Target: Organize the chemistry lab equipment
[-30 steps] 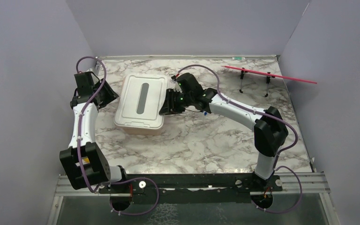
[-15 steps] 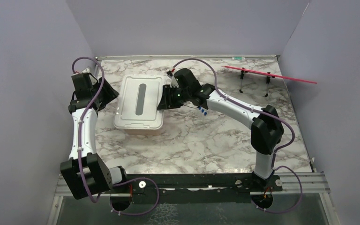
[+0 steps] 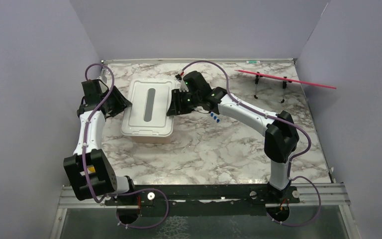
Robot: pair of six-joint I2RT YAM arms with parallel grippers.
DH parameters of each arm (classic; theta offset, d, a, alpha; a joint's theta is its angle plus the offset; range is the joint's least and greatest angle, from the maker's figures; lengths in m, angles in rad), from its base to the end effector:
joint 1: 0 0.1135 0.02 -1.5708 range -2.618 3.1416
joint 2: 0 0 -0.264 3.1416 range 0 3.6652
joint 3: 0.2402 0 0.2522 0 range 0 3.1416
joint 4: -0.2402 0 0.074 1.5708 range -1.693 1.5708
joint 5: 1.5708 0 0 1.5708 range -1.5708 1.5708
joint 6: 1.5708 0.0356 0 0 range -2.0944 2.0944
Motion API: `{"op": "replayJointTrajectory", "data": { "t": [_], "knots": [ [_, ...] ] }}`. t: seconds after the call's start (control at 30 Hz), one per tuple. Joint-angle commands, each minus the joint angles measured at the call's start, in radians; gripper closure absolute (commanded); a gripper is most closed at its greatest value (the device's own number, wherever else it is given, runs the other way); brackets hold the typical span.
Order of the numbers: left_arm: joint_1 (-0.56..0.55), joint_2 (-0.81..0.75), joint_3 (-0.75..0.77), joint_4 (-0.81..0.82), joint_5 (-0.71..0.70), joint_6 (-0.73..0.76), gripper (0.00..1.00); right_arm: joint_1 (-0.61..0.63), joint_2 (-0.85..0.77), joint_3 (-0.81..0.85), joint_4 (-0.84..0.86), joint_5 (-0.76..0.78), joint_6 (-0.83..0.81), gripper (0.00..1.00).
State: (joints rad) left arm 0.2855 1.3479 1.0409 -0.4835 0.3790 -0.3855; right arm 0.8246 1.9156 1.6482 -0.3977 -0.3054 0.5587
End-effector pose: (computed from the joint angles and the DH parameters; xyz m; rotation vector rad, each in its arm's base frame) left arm 0.2806 0.0686 0.2780 -0.5953 2.2671 -0.4956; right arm 0.2951 0.3350 0.2885 -0.5014 2.3795 1.0400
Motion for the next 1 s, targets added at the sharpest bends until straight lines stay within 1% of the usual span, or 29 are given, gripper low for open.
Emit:
{"op": "replayJointTrajectory", "data": {
  "t": [0.0,0.1,0.2,0.3,0.5,0.6,0.73,0.77,0.83,0.9,0.97],
  "knots": [
    [-0.003,0.038,-0.022,-0.014,-0.042,-0.011,0.52,0.006,0.026,0.015,-0.026,0.103,-0.028,0.59],
    [-0.011,0.061,-0.016,-0.023,-0.077,-0.016,0.53,0.006,0.016,0.008,-0.034,0.209,-0.024,0.59],
    [-0.022,0.088,-0.009,-0.029,-0.1,-0.012,0.54,0.005,0.029,0.013,-0.045,0.274,-0.033,0.6],
    [-0.03,0.11,-0.007,-0.028,-0.114,-0.011,0.55,0.006,0.068,0.038,-0.066,0.284,-0.039,0.61],
    [-0.035,0.116,0.007,-0.028,-0.113,-0.002,0.54,0.005,0.119,0.051,-0.087,0.289,-0.031,0.68],
    [-0.037,0.115,0.045,-0.033,-0.115,0.007,0.54,0.007,0.123,0.041,-0.099,0.364,-0.007,0.72],
    [-0.037,0.114,0.124,-0.066,-0.162,0.014,0.52,0.006,0.099,0.014,-0.065,0.392,-0.007,0.73],
    [-0.037,0.112,0.145,-0.074,-0.176,0.017,0.5,0.006,0.089,0.018,-0.064,0.387,-0.01,0.71],
    [-0.037,0.103,0.185,-0.092,-0.198,0.024,0.47,0.006,0.053,0.02,-0.047,0.374,-0.02,0.62],
    [-0.037,0.085,0.222,-0.102,-0.206,0.032,0.38,0.005,0.006,-0.006,0.009,0.356,-0.038,0.53],
    [-0.038,0.062,0.258,-0.118,-0.216,0.037,0.32,0.005,-0.039,-0.04,0.064,0.34,-0.041,0.45]
  ]
}}
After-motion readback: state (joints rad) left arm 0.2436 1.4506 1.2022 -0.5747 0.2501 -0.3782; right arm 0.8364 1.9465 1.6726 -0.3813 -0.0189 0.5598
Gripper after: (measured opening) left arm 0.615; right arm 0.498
